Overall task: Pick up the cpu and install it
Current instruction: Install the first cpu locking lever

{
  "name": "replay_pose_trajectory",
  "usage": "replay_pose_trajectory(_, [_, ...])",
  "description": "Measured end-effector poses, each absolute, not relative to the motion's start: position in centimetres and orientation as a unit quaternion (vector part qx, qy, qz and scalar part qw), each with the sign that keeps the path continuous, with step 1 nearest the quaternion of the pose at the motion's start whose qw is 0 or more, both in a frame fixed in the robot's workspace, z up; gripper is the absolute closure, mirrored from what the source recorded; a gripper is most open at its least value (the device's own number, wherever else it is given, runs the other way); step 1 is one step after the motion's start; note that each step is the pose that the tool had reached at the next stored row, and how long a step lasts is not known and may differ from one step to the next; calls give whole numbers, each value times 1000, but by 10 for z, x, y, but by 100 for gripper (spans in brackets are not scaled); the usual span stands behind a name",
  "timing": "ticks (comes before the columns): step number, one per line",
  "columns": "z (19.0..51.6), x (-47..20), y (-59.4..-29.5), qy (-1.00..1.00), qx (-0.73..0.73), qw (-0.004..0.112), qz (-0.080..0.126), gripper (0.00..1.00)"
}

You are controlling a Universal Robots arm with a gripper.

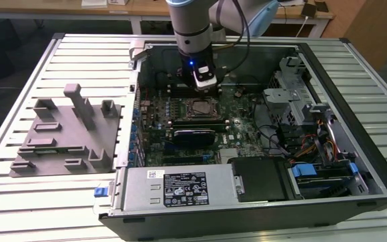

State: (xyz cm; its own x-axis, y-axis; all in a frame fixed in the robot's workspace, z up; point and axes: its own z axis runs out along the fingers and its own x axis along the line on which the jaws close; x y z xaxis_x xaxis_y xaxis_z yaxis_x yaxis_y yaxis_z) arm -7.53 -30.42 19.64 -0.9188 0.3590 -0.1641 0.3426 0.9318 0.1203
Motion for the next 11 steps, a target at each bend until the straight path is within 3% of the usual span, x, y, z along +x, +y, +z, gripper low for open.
replay_pose_trajectory(11, [196,-76,-304,979,179,93,40,89])
